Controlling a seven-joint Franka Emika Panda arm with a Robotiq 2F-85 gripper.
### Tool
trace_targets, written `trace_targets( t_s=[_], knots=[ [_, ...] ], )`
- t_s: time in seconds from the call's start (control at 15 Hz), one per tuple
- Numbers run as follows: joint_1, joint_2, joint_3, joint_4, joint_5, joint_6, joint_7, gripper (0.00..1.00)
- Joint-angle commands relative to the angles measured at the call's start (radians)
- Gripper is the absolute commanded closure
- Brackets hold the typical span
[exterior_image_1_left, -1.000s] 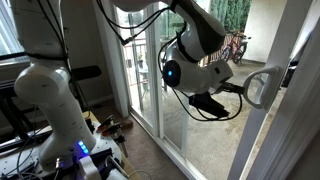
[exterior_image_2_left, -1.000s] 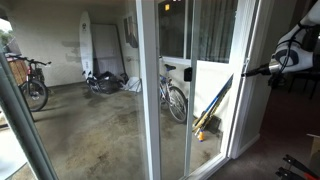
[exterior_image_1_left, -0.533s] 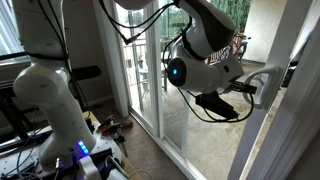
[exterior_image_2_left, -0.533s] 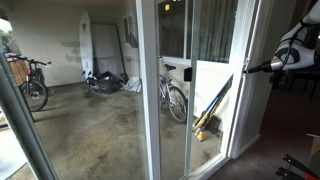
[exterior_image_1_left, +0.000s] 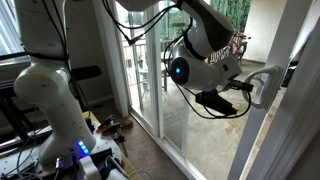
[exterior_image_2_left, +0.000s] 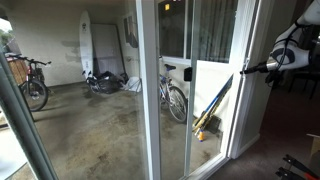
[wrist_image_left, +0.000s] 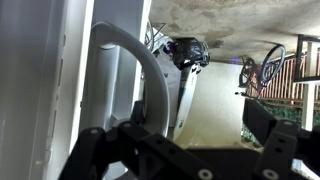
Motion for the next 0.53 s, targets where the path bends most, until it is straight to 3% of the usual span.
trace_targets(
  t_s=[0.0,0.47],
  knots=[
    [0.009,-0.002,0.007,-0.001,0.016,0.019,-0.019,0.0],
    [0.015,-0.007,0.012,-0.011,0.018,0.019,-0.031,0.0]
  ],
)
